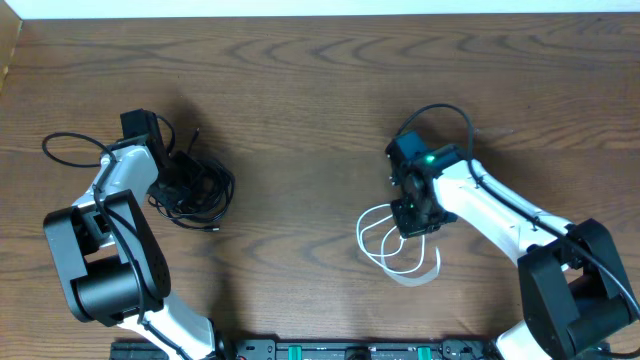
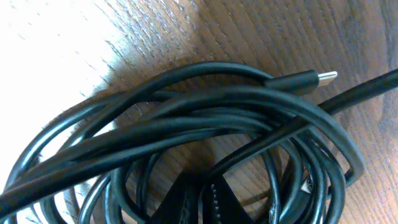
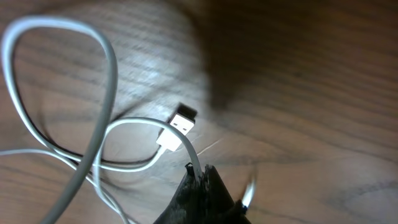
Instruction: Untangle cables
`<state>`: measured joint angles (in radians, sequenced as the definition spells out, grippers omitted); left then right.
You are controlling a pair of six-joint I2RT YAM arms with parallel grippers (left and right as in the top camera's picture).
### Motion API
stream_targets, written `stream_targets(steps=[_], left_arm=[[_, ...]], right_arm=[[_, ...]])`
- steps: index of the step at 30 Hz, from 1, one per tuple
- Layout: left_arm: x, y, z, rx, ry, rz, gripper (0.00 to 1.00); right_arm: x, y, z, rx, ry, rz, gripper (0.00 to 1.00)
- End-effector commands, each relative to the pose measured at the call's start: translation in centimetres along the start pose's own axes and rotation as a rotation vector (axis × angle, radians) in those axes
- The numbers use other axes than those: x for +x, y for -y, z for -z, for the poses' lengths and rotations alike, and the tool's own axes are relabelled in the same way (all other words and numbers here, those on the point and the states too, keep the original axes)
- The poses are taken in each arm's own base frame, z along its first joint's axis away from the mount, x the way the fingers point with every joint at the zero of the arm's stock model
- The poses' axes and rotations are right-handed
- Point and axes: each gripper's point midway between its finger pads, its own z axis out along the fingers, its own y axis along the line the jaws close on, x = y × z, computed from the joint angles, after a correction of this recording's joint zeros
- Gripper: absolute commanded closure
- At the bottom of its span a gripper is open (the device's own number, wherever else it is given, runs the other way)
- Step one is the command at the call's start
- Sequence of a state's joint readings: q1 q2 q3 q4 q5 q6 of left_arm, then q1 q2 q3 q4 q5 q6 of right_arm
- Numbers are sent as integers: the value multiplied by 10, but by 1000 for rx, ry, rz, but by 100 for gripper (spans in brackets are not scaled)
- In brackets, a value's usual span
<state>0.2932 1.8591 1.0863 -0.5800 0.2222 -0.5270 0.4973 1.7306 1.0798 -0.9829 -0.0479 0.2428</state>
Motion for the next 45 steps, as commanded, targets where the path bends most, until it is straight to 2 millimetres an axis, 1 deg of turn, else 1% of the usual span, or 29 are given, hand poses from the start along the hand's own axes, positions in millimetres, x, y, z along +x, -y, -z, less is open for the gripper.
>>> stream_targets(steps=[1,3,5,8,11,13,15,17,20,22,24,26,29,30,31,32,33,34,36,38,41,43,44,45], left_arm=[[23,0,-18,37,-99,-49,92],[28,12,-16,112,-127,-97,92],[32,22,-13,169,-149,-136,92],[37,38,-4,266,-168,-217,92],[41,52,10,352,-168,-285,92],[42,60,20,394,-156,-325,92],[47,70,31,438,-143,-382,92],[55,81,39,474,-140,-442,91],[71,96,45,500,-142,-530,91],[82,106,47,509,-144,-581,91],[95,117,46,518,-149,-643,90],[103,123,45,516,-153,-674,90],[109,126,40,479,-142,-709,87],[110,126,39,468,-138,-716,87],[111,126,38,459,-134,-722,86],[112,127,37,459,-135,-726,83],[112,127,37,459,-136,-726,78],[112,127,37,459,-136,-726,75],[112,127,37,459,-136,-726,64],[112,127,37,459,-136,-726,57],[112,126,37,458,-137,-726,46],[112,126,37,457,-137,-726,44],[112,126,37,457,-137,-726,44],[112,125,37,452,-135,-726,41]], right_arm=[[-18,13,12,12,43,-10,99],[-33,23,29,9,82,-49,99],[-46,39,48,34,124,-90,99],[-65,71,85,90,199,-167,99],[-82,105,127,133,288,-255,99],[-88,128,150,160,338,-311,99],[-91,156,175,190,394,-381,99],[-93,176,190,202,433,-433,99],[-89,204,202,214,464,-505,99],[-84,221,204,242,466,-547,99],[-75,245,204,290,461,-603,99],[-70,259,205,303,465,-640,99],[-62,277,205,312,466,-689,99],[-59,281,205,312,465,-702,94],[-58,283,204,306,465,-710,84],[-57,284,204,297,464,-715,66],[-57,285,203,284,466,-719,37],[-57,284,203,274,467,-720,27],[-60,279,202,236,472,-713,10],[-64,273,201,198,477,-703,1],[-68,259,198,112,473,-682,1],[-68,246,194,42,451,-669,1],[-68,243,194,26,448,-666,1],[-68,241,194,17,449,-664,1]])
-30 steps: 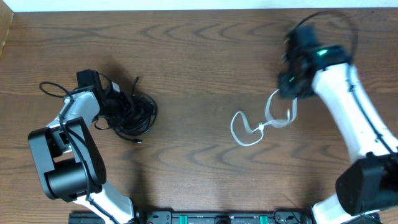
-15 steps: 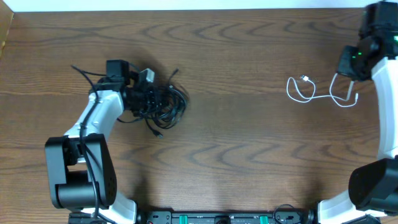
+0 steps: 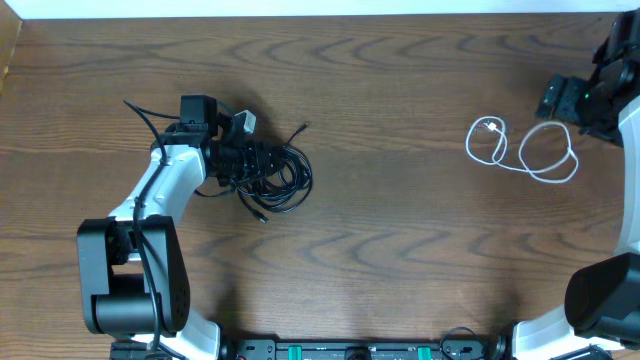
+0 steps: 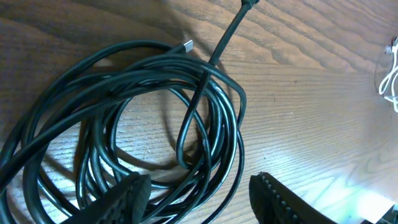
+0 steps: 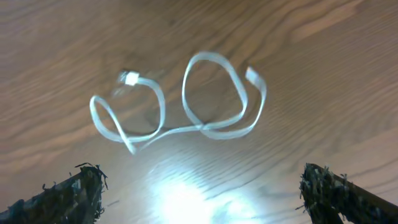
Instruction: Untangle cables
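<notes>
A tangled black cable bundle (image 3: 280,172) lies left of centre on the wooden table; in the left wrist view its coil (image 4: 124,106) fills the frame, one plug tip (image 4: 186,45) showing at the top. My left gripper (image 3: 245,158) is low over the bundle's left side and open (image 4: 205,199), with several strands running between its fingers. A thin white cable (image 3: 545,150) lies alone in loose loops at the far right, its connector (image 5: 130,78) at the left end. My right gripper (image 3: 575,100) hangs above it, wide open (image 5: 202,193), holding nothing.
The bare wooden table (image 3: 400,250) stretches between the two cables. A black lead (image 3: 140,112) trails from the left arm toward the back left. The table's far edge meets a white wall at the top. The right arm's base stands at the front right.
The black bundle now lies further right, and my left gripper has opened over it. The white cable has gone from the centre to the far right, and my right gripper has let it go.
</notes>
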`<state>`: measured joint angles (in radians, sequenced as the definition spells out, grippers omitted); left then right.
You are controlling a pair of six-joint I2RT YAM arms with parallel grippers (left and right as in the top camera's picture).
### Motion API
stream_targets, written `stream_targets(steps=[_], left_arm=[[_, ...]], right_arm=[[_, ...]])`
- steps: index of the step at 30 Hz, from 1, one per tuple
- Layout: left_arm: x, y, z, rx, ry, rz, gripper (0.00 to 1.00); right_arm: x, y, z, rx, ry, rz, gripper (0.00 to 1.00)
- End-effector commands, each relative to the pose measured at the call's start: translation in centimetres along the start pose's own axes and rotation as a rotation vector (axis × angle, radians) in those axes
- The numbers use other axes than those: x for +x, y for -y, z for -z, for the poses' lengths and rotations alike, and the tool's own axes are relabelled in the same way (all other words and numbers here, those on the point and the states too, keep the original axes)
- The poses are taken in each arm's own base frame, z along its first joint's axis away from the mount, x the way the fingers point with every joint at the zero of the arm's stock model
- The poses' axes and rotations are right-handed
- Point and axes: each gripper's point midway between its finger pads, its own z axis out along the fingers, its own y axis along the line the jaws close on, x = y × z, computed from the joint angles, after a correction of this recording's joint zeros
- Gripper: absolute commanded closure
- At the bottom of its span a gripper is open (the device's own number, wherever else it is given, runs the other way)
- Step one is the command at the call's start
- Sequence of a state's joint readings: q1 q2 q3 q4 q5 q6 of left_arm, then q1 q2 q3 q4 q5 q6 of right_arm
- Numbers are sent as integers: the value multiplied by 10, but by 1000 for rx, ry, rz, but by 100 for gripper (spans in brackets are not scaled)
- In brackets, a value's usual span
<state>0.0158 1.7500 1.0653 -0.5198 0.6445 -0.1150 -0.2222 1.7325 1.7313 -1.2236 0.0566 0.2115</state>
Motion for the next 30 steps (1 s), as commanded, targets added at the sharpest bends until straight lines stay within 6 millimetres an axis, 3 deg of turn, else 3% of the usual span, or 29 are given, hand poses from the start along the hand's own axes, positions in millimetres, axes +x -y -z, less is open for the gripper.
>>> stream_targets(steps=[1,5,8,13,15,30], left_arm=[[1,-3,2,-28,8,-12,40],[0,-10,3,-68,16,-12,30],[-1,-10,3,-68,16,-13,17],[-1,-10,3,-68,16,-13,14],[-1,-10,3,-69,16,-13,1],[-1,-10,3,-68,16,-13,0]], right_arm=[[2,-16,7,-94,-5,4,1],[2,-16,7,-94,-5,4,1],[2,-16,7,-94,-5,4,1],[2,-16,7,-94,-5,4,1],[2,-16,7,-94,-5,4,1],[2,-16,7,-94,-5,4,1]])
